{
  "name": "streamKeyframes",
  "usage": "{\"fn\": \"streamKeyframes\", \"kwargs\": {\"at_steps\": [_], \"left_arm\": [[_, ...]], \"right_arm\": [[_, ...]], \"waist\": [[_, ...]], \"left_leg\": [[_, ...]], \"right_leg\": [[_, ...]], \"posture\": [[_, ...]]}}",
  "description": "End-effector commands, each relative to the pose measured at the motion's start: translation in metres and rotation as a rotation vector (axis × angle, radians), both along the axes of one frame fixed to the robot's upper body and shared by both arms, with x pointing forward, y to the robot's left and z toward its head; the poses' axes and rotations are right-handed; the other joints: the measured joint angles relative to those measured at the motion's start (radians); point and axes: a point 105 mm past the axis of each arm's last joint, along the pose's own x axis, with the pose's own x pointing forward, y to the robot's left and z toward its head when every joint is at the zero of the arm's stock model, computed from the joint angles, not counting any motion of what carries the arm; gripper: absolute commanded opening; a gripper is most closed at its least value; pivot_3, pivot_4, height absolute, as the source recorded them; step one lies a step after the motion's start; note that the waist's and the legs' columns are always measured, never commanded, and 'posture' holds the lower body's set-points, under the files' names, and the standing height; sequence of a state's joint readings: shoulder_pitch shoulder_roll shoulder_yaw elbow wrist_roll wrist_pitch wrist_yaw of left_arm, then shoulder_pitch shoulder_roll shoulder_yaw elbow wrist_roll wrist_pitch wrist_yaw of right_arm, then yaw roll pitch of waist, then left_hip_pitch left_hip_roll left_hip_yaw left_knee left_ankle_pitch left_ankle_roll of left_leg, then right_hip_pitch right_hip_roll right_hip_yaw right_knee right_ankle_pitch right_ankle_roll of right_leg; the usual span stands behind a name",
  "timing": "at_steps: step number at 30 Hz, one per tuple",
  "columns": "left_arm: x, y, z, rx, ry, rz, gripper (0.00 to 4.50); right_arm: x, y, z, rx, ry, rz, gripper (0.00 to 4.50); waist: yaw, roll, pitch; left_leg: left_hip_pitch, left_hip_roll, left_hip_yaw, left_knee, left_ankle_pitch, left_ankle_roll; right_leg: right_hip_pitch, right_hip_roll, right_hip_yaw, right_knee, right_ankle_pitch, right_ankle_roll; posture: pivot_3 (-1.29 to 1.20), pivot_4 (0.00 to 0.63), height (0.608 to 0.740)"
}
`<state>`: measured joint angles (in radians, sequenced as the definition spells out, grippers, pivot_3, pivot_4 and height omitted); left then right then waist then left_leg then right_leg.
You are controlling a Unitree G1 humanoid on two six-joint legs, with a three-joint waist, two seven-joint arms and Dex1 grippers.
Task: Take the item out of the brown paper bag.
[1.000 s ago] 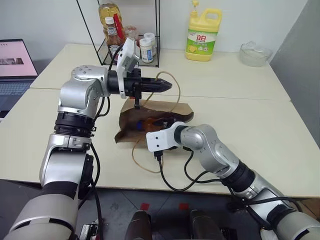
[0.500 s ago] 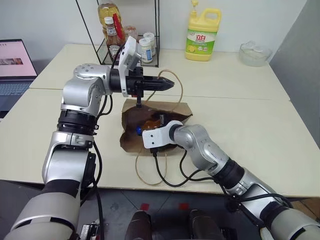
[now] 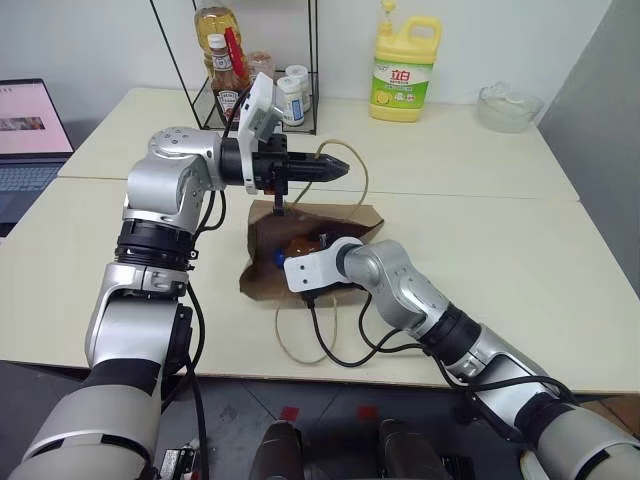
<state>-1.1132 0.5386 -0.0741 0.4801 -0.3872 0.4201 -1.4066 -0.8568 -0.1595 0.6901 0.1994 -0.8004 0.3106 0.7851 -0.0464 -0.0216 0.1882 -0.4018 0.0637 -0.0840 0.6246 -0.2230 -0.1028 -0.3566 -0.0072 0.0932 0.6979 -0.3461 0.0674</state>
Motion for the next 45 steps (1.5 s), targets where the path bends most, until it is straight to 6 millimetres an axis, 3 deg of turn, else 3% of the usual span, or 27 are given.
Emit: {"fn": "streamKeyframes", "kwargs": {"at_steps": [1,9,15,25,35,45], "left_arm": [[-0.005,-0.002,0.013,-0.008,-0.066,-0.019,0.0],[-0.001,0.005,0.009,0.016,-0.093,0.009,0.0],[0.004,0.008,0.007,0.024,-0.113,0.034,0.0],[0.011,0.009,0.008,0.013,-0.13,0.064,0.0],[0.015,0.01,0.009,0.006,-0.139,0.084,0.0],[0.018,0.008,0.008,0.003,-0.142,0.091,0.0]], "right_arm": [[0.002,-0.002,-0.004,-0.002,0.026,-0.008,2.41],[-0.001,-0.003,0.014,0.096,-0.003,0.013,2.41],[-0.026,0.0,0.03,0.218,0.031,0.081,2.41],[-0.047,-0.011,0.058,0.352,0.07,0.132,2.41],[-0.06,-0.015,0.08,0.461,0.092,0.203,2.41],[-0.074,-0.032,0.094,0.558,0.094,0.277,2.41]], "waist": [[-0.002,0.0,0.0],[-0.006,0.0,0.0],[-0.007,0.0,0.0],[-0.01,0.0,0.0],[-0.01,0.0,0.0],[-0.01,0.0,0.0]], "left_leg": [[0.0,0.0,0.0,0.0,0.0,0.0],[0.0,0.0,0.0,0.0,0.0,0.0],[-0.001,0.0,0.0,-0.001,0.0,0.0],[-0.015,0.0,0.0,0.001,0.002,-0.003],[-0.016,0.0,0.0,0.0,0.002,-0.003],[-0.016,0.0,0.0,0.0,0.002,-0.003]], "right_leg": [[0.0,0.0,0.0,0.0,0.0,0.0],[0.0,0.0,0.0,0.0,0.0,0.0],[-0.001,0.0,0.0,-0.001,0.0,0.0],[-0.016,0.0,0.0,0.002,0.0,0.0],[-0.017,0.0,0.0,0.001,0.0,0.0],[-0.017,0.0,0.0,0.001,0.0,0.0]], "posture": [[0.0,0.15,0.74],[0.0,0.15,0.74],[0.0,0.15,0.74],[0.0,0.15,0.74],[0.0,0.15,0.74],[0.0,0.15,0.74]]}}
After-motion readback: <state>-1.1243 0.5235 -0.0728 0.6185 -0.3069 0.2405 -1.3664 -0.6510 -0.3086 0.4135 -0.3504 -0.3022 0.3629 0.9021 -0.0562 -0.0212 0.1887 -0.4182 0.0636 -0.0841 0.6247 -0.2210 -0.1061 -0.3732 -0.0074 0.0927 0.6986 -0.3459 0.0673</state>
